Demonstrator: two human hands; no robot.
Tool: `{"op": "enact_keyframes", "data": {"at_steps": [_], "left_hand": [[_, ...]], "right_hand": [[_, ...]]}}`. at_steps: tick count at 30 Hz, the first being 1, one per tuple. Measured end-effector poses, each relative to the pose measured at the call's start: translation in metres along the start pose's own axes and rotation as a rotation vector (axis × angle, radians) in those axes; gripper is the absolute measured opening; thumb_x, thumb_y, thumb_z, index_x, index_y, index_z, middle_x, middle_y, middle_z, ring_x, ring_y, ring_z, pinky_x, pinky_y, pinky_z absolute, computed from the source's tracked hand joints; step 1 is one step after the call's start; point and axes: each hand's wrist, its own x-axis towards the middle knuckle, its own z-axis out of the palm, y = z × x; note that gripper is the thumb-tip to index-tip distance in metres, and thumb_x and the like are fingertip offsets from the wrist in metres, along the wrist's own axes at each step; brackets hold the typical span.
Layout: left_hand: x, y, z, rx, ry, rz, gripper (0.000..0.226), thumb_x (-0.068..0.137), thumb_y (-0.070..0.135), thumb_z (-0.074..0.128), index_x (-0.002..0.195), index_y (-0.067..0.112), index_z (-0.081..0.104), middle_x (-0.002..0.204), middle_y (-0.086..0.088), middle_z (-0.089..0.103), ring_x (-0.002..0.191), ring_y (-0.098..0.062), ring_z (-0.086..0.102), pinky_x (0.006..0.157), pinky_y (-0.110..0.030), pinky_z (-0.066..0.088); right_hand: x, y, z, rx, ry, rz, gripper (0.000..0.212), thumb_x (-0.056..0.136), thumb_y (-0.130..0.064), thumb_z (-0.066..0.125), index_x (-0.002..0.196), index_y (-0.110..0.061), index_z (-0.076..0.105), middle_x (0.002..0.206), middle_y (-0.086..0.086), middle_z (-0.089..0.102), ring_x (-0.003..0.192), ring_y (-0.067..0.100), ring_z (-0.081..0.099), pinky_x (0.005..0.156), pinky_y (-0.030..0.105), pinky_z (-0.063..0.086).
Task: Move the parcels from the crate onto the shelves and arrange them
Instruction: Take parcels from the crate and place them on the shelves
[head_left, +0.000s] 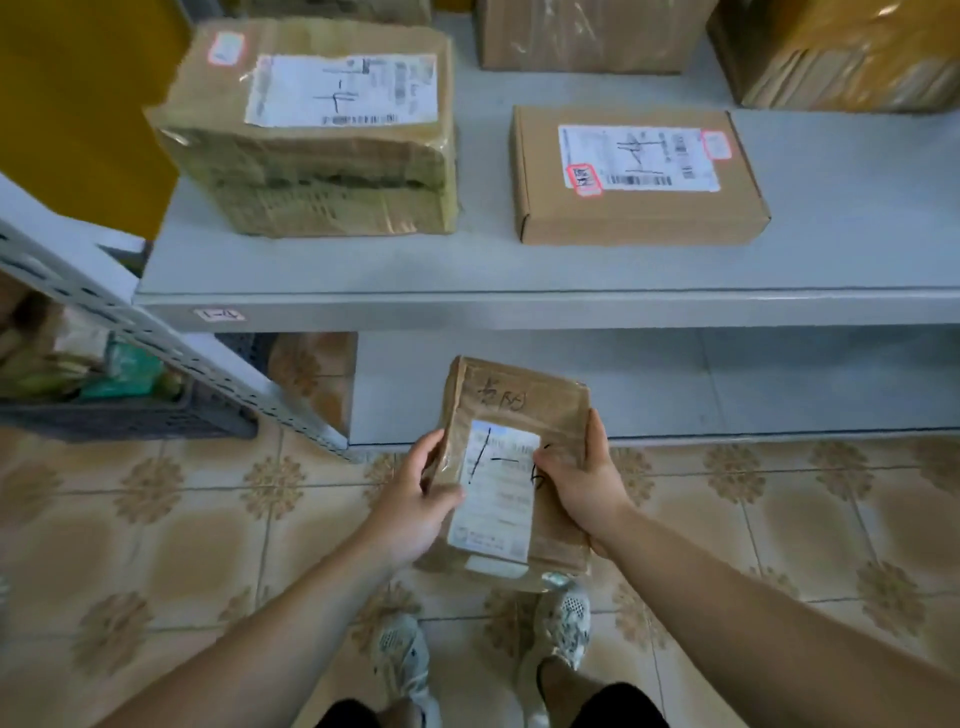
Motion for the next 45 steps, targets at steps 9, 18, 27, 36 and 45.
{"op": "enact_keyframes", "data": {"at_steps": [9,18,27,36,45], "left_hand": [[0.129,-0.090,0.012,0.010,0.088,0.027,0.074,0.083,0.014,0.073,0.143,0.034,0.034,0.118,0.012,0.062,0.108,-0.010,0.061,0.085,-0.032,0.056],[0.262,-0.159,0.003,0.063,0.104,0.129,0.097,0.066,0.029,0.084,0.145,0.040,0.031,0.132,0.011,0.057,0.113,-0.012,0.059,0.102,-0.041,0.047],[0.346,-0.159,-0.004,0.085,0.052,0.269,0.094,0.077,-0.005,0.072,0.151,0.031,0.027,0.122,0.004,0.060,0.106,-0.014,0.061,0.092,-0.039,0.053],[0.389,-0.161,-0.005,0.031,0.086,0.328,0.083,0.082,-0.005,0.066,0.151,0.026,0.030,0.125,0.004,0.061,0.093,-0.004,0.064,0.071,-0.020,0.051],[0.399,-0.222,-0.035,0.276,0.394,0.180,0.058,0.101,0.056,0.025,0.149,0.026,0.035,0.155,0.000,0.034,0.143,-0.024,0.030,0.115,-0.038,0.020]], "right_hand": [[0.151,0.061,0.056,0.049,-0.087,-0.066,0.064,0.091,-0.025,0.070,0.136,-0.047,0.030,0.109,-0.005,0.066,0.089,0.017,0.066,0.083,0.043,0.058],[0.279,0.115,0.095,0.115,-0.083,-0.181,0.084,0.084,-0.017,0.074,0.142,-0.042,0.019,0.116,0.006,0.065,0.099,0.027,0.067,0.088,0.050,0.058],[0.358,0.132,0.111,0.192,0.002,-0.294,0.107,0.073,-0.028,0.074,0.150,-0.041,0.003,0.119,0.007,0.062,0.101,0.030,0.067,0.087,0.052,0.057],[0.382,0.132,0.112,0.103,0.033,-0.387,0.112,0.059,-0.059,0.069,0.146,-0.057,-0.002,0.137,0.005,0.051,0.116,0.029,0.060,0.097,0.052,0.052],[0.381,0.135,0.071,-1.067,0.006,-1.154,0.088,0.078,-0.075,0.028,0.154,-0.031,0.032,0.165,0.006,0.015,0.153,0.028,-0.001,0.120,0.047,-0.004]]}}
